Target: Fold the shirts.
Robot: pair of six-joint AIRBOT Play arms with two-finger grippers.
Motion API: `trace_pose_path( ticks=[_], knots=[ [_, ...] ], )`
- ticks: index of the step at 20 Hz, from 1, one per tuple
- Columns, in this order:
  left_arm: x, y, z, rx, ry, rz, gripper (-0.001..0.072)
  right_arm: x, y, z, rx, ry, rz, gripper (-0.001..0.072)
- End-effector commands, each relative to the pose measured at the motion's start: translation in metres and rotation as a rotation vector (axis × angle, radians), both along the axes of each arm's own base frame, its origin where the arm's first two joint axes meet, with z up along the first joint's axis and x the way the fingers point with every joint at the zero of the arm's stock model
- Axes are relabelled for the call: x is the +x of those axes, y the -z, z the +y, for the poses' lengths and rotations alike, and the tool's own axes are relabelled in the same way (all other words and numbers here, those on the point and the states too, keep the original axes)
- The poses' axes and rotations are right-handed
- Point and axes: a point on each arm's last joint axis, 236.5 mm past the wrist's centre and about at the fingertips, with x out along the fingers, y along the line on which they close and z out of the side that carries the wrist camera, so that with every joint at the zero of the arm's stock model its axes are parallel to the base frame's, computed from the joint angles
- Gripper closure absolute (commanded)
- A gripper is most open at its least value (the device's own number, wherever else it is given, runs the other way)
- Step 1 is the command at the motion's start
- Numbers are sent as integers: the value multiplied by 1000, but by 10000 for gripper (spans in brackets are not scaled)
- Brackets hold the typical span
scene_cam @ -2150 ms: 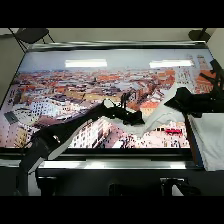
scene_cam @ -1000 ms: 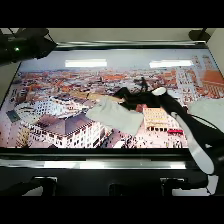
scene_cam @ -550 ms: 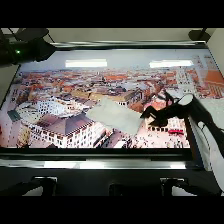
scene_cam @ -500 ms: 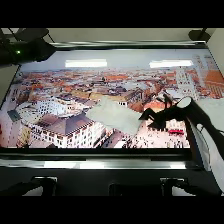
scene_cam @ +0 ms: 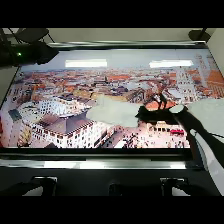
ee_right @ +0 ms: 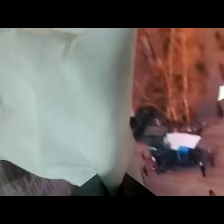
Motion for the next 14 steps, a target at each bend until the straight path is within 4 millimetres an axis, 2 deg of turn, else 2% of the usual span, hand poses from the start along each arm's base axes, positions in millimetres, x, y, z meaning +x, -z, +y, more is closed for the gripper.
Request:
trace_pose_path(
  ticks=[1,2,4,8,10,14],
  knots=[
    [0,1,0,18,11,-8,672,35,-98,-52,-2,48,-197,666],
    [0,1,0,21,13,-9,672,38,-126,-80,-24,82,-220,666],
    [0,2,0,21,13,-9,672,34,-165,-137,-97,166,-224,666],
    [-1,3,0,24,17,-5,672,14,-228,-237,-228,348,-249,666],
    [-3,4,-1,28,24,4,672,-1,-255,-270,-232,445,-254,666],
    [-7,8,-2,36,35,20,672,-44,-285,-306,-233,558,-199,666]
  ],
)
